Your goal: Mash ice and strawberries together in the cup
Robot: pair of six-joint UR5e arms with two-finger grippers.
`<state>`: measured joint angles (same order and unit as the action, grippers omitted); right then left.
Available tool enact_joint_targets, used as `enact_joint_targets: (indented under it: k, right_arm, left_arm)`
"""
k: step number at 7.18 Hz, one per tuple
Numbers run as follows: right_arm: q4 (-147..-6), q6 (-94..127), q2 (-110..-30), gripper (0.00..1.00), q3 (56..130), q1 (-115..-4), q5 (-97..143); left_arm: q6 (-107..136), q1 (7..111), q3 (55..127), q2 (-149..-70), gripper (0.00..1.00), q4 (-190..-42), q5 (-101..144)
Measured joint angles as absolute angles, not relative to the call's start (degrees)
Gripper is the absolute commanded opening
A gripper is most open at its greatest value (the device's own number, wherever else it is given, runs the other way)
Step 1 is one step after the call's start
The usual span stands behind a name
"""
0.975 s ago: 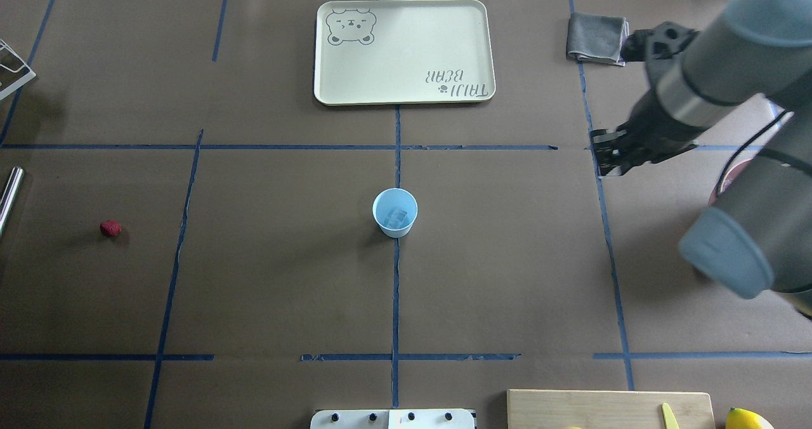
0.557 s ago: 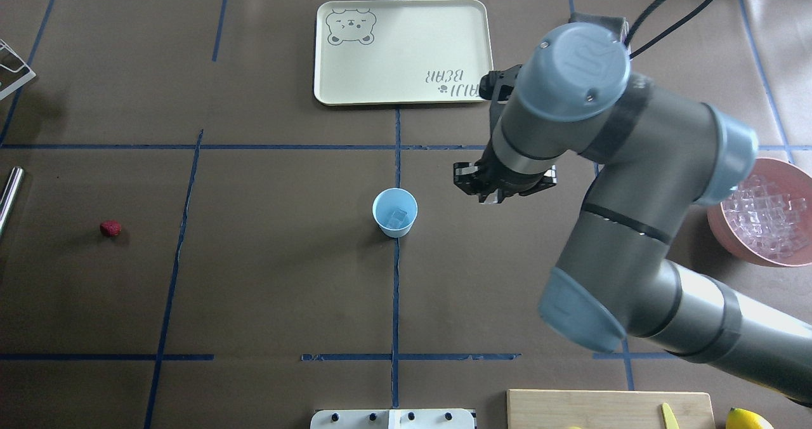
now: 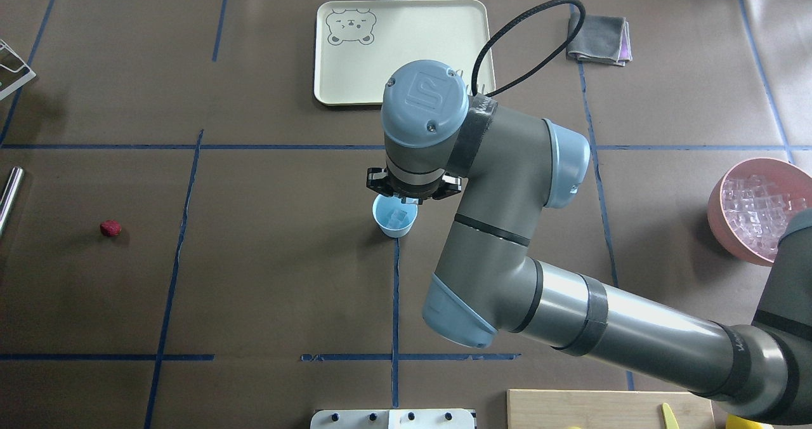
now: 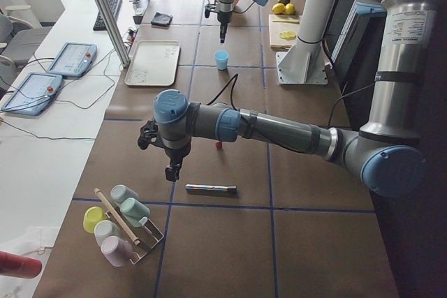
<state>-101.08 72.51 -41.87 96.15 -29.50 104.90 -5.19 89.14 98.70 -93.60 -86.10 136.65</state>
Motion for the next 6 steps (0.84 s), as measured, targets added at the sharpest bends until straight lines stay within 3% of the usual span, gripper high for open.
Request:
enact_joint_targets:
  k: [4, 5, 6]
  right_arm:
    - [-99.01, 72.52, -40.52, 0.04, 92.63, -28.68, 104.42]
    - [-98.98, 72.51, -39.64, 0.07, 91.70, -28.59, 104.42]
    - [-98.97, 72.49, -38.99, 0.20, 90.84, -28.55, 104.42]
  left_arm:
    - [-5.19, 89.12, 98.70, -93.66, 1.00, -86.05, 136.67]
    - [-5.19, 89.12, 98.69, -93.68, 1.00, -86.05, 136.67]
    - [-5.19, 89.12, 98.65, -93.68, 1.00, -86.05, 136.67]
